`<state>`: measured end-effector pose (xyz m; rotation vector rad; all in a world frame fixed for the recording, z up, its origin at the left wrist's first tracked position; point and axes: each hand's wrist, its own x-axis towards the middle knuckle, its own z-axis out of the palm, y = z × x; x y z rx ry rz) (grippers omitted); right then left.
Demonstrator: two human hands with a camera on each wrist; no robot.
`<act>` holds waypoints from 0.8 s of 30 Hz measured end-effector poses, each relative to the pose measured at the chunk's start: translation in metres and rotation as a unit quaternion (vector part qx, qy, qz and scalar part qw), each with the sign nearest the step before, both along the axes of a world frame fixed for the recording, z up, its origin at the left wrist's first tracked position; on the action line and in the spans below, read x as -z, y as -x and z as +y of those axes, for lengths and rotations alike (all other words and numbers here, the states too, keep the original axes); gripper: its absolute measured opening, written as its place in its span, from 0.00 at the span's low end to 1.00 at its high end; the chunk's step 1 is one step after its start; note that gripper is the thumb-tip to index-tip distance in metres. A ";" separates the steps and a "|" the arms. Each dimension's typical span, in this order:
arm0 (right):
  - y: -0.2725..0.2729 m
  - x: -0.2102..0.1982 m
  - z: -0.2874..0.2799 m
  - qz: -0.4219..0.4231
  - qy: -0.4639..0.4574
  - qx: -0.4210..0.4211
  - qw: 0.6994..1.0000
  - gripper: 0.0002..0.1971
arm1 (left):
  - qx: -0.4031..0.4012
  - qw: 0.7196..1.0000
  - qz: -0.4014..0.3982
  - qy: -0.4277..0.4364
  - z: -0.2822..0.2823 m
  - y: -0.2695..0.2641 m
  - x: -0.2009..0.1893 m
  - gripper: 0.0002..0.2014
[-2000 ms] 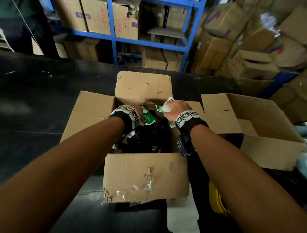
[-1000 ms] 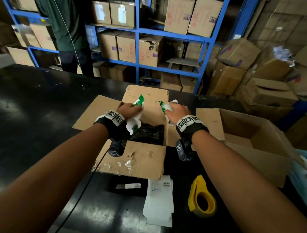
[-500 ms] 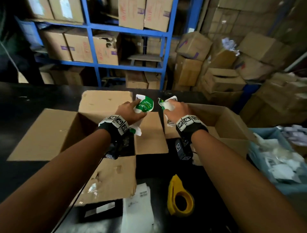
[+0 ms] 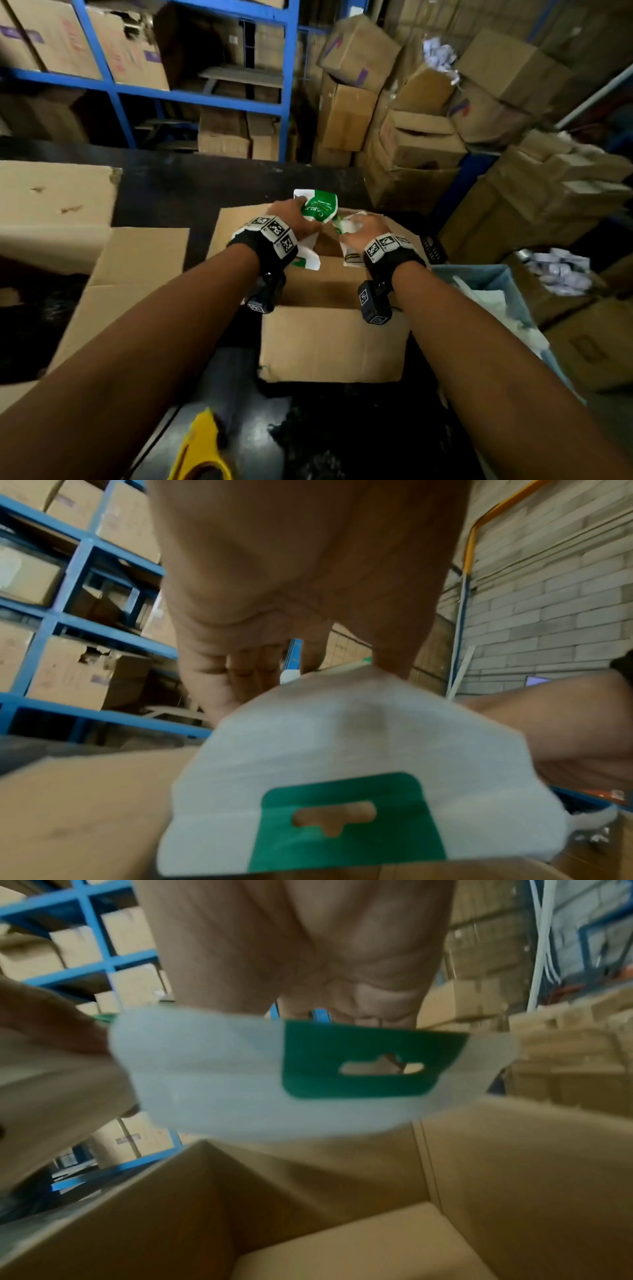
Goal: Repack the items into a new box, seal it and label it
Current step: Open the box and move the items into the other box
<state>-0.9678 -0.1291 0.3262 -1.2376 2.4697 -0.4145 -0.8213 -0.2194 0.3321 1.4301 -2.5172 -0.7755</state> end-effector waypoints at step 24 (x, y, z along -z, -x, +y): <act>0.107 0.183 -0.067 -0.041 -0.104 -0.002 0.994 0.30 | -0.163 0.968 -0.150 -0.121 -0.043 0.086 0.216 0.42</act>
